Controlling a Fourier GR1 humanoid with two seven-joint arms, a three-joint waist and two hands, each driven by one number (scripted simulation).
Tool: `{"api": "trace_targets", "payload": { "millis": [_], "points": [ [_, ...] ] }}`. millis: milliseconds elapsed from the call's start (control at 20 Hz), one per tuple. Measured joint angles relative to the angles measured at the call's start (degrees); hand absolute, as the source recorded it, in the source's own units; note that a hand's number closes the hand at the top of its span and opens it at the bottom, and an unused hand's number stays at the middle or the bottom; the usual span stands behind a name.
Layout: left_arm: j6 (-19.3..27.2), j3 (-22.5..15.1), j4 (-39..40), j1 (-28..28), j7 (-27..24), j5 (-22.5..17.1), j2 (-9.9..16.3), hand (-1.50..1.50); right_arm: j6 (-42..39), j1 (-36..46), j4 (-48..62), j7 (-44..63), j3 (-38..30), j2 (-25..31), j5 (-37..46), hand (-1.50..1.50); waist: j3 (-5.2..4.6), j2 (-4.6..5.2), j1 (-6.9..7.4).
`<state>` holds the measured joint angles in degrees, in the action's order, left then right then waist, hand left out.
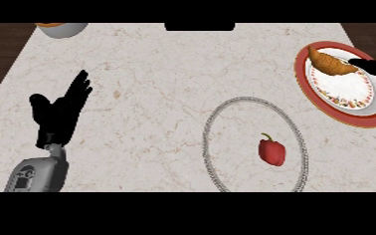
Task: Pick the croissant from the placemat and place it in the plate
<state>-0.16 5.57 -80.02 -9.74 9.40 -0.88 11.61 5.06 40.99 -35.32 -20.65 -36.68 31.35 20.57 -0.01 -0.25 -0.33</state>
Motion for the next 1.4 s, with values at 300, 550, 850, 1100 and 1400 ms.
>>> {"api": "trace_targets", "payload": {
  "millis": [300,550,850,1100,1400],
  "points": [
    [-0.41,-0.24,-1.91,1.28,0.57,-0.05,-0.2,0.0,-10.6,-3.25,-0.31,2.67,-3.24,2.02,-7.92,-1.5,0.01,0.1,0.14],
    [-0.91,0.16,-0.69,0.0,0.15,0.07,-0.27,0.0,-13.95,-7.44,-0.82,-0.56,-3.43,3.8,-11.76,-1.5,0.03,0.26,0.36],
    [-0.15,-0.44,-1.45,-0.56,1.25,1.14,-1.27,0.0,-15.53,-10.3,1.16,-3.78,-2.74,6.75,-14.21,-1.5,0.02,0.32,0.51],
    [-0.47,-0.04,-2.12,-0.04,1.31,1.08,-1.33,0.0,-16.54,-12.94,3.9,-6.93,-2.88,9.62,-16.06,-1.5,0.05,0.34,0.58],
    [-0.1,-0.26,-1.01,-0.25,0.53,1.82,-2.14,0.0,-16.81,-12.04,10.82,-9.22,-1.71,14.39,-15.44,-1.5,0.07,0.46,0.89]
  ]
}}
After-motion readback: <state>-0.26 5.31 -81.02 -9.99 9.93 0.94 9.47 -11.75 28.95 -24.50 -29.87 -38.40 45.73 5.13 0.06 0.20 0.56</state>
